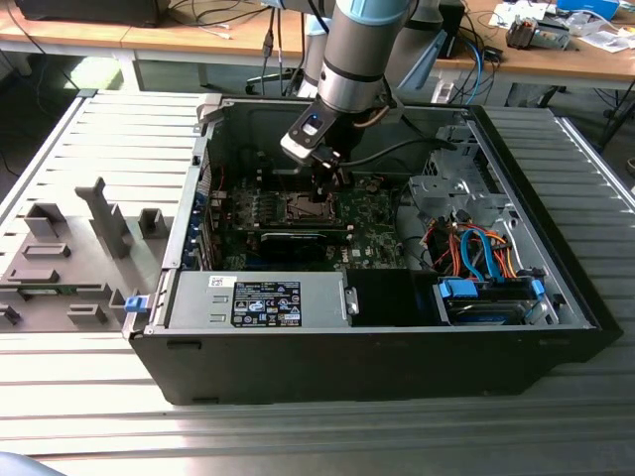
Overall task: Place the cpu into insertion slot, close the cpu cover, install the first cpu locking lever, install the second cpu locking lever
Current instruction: 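Install the first cpu locking lever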
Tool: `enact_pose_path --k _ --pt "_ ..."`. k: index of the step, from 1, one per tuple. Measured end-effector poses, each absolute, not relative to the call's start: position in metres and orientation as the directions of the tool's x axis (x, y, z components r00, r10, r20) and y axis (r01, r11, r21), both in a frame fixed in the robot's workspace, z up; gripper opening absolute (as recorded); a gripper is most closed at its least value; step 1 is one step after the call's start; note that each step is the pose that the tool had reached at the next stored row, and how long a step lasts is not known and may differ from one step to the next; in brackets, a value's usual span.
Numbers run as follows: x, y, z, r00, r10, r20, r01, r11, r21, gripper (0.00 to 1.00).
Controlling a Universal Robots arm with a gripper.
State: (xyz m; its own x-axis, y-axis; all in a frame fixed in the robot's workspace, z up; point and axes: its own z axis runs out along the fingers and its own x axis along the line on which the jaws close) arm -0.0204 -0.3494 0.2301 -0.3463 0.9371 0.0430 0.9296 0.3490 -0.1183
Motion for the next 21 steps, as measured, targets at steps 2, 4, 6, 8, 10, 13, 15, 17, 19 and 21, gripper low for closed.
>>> enact_pose_path --k 2,4,6,8,10,13,15,17,19,21 --pt "-0.0204 -0.3493 0.2301 -0.352 0.935 0.043 0.928 0.354 -0.118 0.11" --pt "-0.0204 -0.3494 0.2301 -0.357 0.933 0.043 0.926 0.359 -0.118 0.11" --pt "-0.0204 -0.3493 0.2301 -0.363 0.931 0.043 0.923 0.366 -0.118 0.11" --pt "-0.0204 -0.3493 0.2301 -0.368 0.929 0.043 0.921 0.371 -0.118 0.11" --pt "-0.0204 -0.3494 0.2301 -0.376 0.926 0.043 0.918 0.378 -0.118 0.11" --pt "-0.0204 -0.3494 0.2301 -0.386 0.921 0.043 0.914 0.389 -0.118 0.11" --pt "-0.0204 -0.3493 0.2301 -0.395 0.918 0.043 0.91 0.397 -0.118 0.11" --pt "-0.0204 -0.3493 0.2301 -0.401 0.915 0.043 0.907 0.403 -0.118 0.11" --pt "-0.0204 -0.3493 0.2301 -0.408 0.912 0.043 0.904 0.41 -0.118 0.11" --pt "-0.0204 -0.3493 0.2301 -0.413 0.91 0.043 0.902 0.415 -0.118 0.11"
